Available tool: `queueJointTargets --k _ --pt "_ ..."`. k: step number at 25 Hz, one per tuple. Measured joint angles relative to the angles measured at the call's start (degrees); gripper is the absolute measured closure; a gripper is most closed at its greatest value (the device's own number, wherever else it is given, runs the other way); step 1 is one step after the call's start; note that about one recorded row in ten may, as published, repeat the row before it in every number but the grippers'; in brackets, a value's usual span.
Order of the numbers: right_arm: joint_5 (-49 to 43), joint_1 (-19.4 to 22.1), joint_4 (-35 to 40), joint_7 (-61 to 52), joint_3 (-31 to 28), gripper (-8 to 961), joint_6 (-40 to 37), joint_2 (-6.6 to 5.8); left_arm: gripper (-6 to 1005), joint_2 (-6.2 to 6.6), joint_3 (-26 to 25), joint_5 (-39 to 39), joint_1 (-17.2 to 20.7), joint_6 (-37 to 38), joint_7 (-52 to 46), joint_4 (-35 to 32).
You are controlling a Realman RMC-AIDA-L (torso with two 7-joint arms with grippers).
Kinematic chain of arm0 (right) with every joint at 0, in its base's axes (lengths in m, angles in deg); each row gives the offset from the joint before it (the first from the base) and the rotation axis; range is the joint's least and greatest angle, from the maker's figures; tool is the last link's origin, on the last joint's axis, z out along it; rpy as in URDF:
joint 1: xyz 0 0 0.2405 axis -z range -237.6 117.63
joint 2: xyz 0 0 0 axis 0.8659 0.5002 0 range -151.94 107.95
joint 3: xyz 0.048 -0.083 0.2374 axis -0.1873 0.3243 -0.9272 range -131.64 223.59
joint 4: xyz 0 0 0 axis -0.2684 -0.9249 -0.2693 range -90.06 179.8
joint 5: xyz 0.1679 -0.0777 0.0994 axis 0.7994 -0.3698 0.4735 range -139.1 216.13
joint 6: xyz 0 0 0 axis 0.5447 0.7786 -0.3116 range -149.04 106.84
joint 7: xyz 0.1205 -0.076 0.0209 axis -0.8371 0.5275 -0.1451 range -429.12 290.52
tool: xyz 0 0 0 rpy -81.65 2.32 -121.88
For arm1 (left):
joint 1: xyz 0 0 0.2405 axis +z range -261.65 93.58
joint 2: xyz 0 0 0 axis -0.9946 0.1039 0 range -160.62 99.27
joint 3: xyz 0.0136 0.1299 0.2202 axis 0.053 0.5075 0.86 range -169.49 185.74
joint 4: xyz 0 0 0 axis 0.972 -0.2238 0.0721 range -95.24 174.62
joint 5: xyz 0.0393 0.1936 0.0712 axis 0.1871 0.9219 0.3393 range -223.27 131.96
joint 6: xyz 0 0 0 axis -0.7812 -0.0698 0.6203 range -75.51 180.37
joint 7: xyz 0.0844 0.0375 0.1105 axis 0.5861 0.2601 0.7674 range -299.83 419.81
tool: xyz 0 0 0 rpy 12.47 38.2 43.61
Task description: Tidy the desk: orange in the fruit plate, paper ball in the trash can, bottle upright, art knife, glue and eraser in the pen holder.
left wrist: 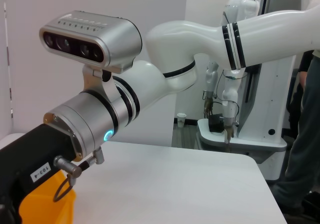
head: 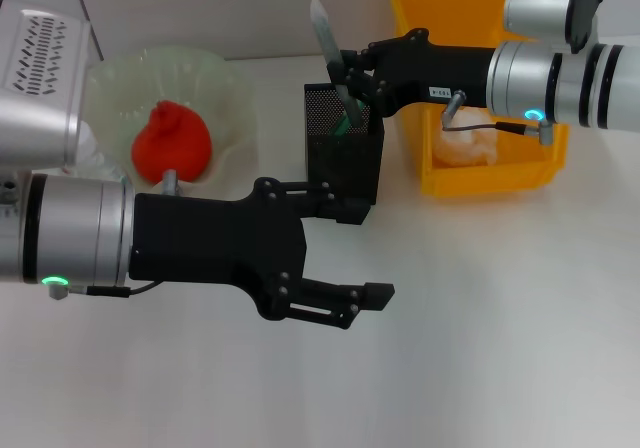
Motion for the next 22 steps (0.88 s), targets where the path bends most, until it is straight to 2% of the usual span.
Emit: queueJointTargets --k 20,22 --pt "-0.2 0.6 0.1 -0.5 0.1 823 0.7 0.26 154 0.0 0.2 0.0 0.0 0.0 0.0 0.4" --pt "-0.1 0.7 0.1 -0.6 0.1 794 1.2 0.39 154 0.0 0.2 0.0 0.0 0.0 0.0 0.4"
